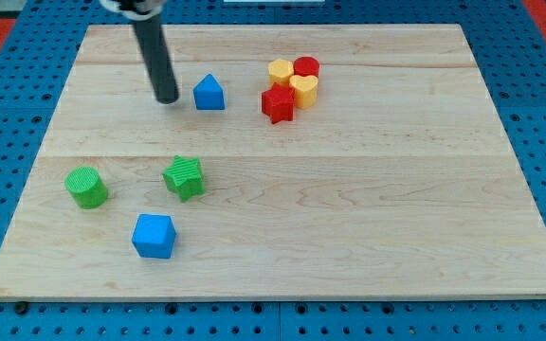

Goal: Push the green star top to the blue triangle

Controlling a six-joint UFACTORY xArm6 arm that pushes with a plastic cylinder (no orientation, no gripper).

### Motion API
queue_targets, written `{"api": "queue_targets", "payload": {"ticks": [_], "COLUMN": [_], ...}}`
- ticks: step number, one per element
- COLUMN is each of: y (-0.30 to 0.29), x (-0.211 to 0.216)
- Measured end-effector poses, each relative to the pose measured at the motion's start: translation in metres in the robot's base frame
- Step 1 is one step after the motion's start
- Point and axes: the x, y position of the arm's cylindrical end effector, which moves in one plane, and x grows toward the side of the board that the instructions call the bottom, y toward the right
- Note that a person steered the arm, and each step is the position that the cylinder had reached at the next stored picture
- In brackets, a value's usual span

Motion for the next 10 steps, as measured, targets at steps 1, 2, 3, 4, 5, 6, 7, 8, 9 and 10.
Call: {"api": "queue_targets", "payload": {"ticks": [1, 2, 3, 4, 5, 6, 7, 8, 9, 10], "y": [0.056, 0.069, 0.033, 0.045, 0.1, 0.131, 0.112, 0.082, 0.026, -0.019], "x": [0.0, 0.0, 0.011, 0.052, 0.079, 0.113, 0.147, 0.162, 0.164, 0.129]}}
